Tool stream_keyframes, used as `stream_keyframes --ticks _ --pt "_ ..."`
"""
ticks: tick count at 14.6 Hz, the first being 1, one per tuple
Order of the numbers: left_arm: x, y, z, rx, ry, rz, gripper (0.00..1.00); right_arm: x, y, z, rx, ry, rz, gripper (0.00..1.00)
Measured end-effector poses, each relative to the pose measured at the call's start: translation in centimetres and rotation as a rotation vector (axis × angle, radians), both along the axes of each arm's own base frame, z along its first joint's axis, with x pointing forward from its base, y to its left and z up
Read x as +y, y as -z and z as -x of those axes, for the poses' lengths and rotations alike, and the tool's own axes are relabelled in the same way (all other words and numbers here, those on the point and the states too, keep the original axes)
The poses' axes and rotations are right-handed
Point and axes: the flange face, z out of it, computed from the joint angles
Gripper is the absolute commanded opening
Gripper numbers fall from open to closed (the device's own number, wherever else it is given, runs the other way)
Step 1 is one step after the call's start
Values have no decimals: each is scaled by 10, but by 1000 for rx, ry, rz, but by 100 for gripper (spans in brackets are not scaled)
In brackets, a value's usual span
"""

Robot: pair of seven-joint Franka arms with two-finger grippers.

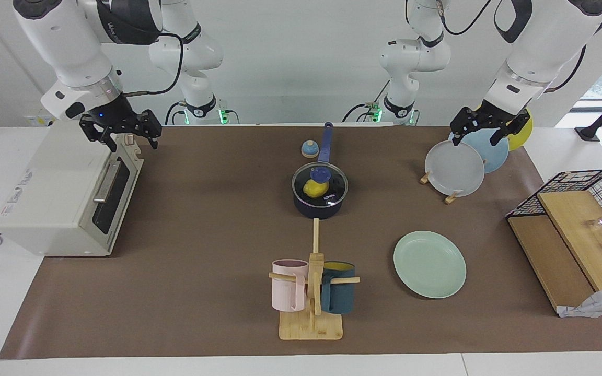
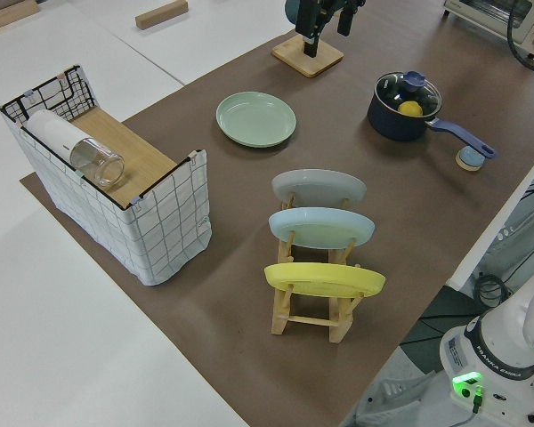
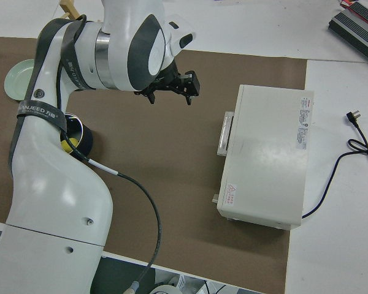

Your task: Transfer potato from pot to plate

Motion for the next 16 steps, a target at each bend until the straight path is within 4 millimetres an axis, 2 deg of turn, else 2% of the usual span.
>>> stream_keyframes --ticks 4,8,10,12,16 --pt "0 0 0 0 0 0 100 51 9 -4 -22 -75 -1 100" --pt "0 0 0 0 0 0 100 109 41 -20 -7 -69 3 100" --pt "0 0 0 0 0 0 100 143 51 -29 -5 -53 6 100" --pt "0 0 0 0 0 0 100 183 55 -31 -7 -11 9 100" --pt "0 0 0 0 0 0 100 277 65 -15 -45 47 -3 100"
